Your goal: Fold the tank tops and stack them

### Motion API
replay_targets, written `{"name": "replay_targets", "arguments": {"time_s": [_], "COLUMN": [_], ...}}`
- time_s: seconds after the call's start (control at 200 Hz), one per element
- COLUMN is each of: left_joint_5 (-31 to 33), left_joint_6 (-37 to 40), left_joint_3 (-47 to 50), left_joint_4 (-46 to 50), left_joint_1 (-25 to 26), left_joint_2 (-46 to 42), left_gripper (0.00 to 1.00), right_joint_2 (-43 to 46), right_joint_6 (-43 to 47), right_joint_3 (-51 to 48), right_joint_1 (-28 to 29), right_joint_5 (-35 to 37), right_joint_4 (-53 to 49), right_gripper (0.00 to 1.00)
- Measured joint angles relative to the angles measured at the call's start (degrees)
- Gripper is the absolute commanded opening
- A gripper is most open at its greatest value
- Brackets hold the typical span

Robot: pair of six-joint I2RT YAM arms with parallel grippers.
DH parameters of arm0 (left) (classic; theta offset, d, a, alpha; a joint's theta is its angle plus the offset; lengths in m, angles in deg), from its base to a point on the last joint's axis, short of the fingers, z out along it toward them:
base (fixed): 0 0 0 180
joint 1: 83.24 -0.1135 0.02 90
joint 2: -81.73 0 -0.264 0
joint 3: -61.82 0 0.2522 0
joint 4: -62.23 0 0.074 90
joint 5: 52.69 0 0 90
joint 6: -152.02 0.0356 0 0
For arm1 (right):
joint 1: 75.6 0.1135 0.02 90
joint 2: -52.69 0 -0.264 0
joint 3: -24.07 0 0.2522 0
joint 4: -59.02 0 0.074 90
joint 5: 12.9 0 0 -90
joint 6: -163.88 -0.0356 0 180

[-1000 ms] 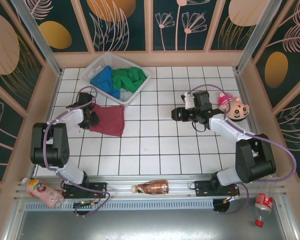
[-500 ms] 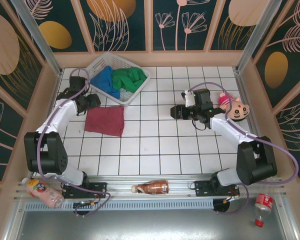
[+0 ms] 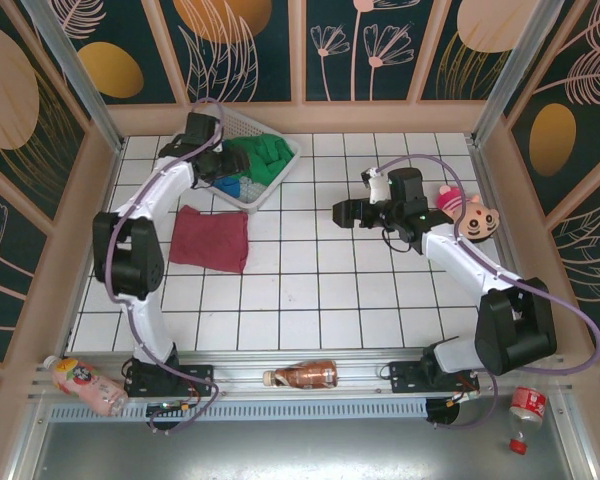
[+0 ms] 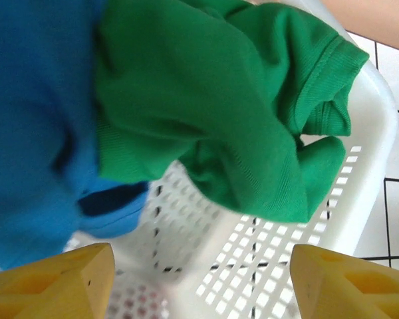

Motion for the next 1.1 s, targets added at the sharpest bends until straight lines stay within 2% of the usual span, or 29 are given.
{"name": "replay_targets", "arguments": {"time_s": [0.2,0.295,0.355,0.405,0.44,0.47,0.525,0.785,1.096], "left_joint_5": [-0.26,0.04,-0.09,-0.46,-0.87,-1.38,-1.88,-6.45,-9.57], "left_joint_6": [-1.86,-2.60,-3.30,-3.96,-4.24,-4.33,-4.70,-6.05,-8.98], "left_joint_3": [-8.87,-11.26,-12.90,-14.71,-15.93,-16.68,-17.57,-23.65,-41.33], "left_joint_4": [-1.20,-1.81,-1.97,-2.14,-2.32,-2.40,-2.43,-0.39,1.97], "left_joint_1": [1.05,1.03,1.03,1.03,1.03,1.03,1.07,3.04,13.90], "left_joint_2": [9.20,11.85,13.51,15.06,16.13,16.76,17.20,13.22,2.71], "left_gripper": [0.71,0.65,0.52,0.30,0.19,0.13,0.08,0.06,0.07], "right_joint_2": [0.00,0.00,0.00,0.00,0.02,0.02,0.04,0.09,2.84], "right_joint_6": [0.04,0.11,0.24,0.26,0.44,0.55,0.61,0.55,0.39], "right_joint_3": [0.22,0.46,0.81,1.14,1.29,1.40,1.51,1.81,1.09], "right_joint_1": [-0.02,-0.15,-0.44,-0.74,-0.94,-1.16,-1.53,-2.73,-3.39], "right_joint_5": [0.04,0.20,0.22,0.22,0.24,0.22,0.20,-1.05,-4.44], "right_joint_4": [-0.15,-0.35,-0.72,-1.01,-1.20,-1.33,-1.51,-1.31,3.06], "right_gripper": [0.94,0.94,0.94,0.96,0.96,0.96,0.96,0.97,0.96]}}
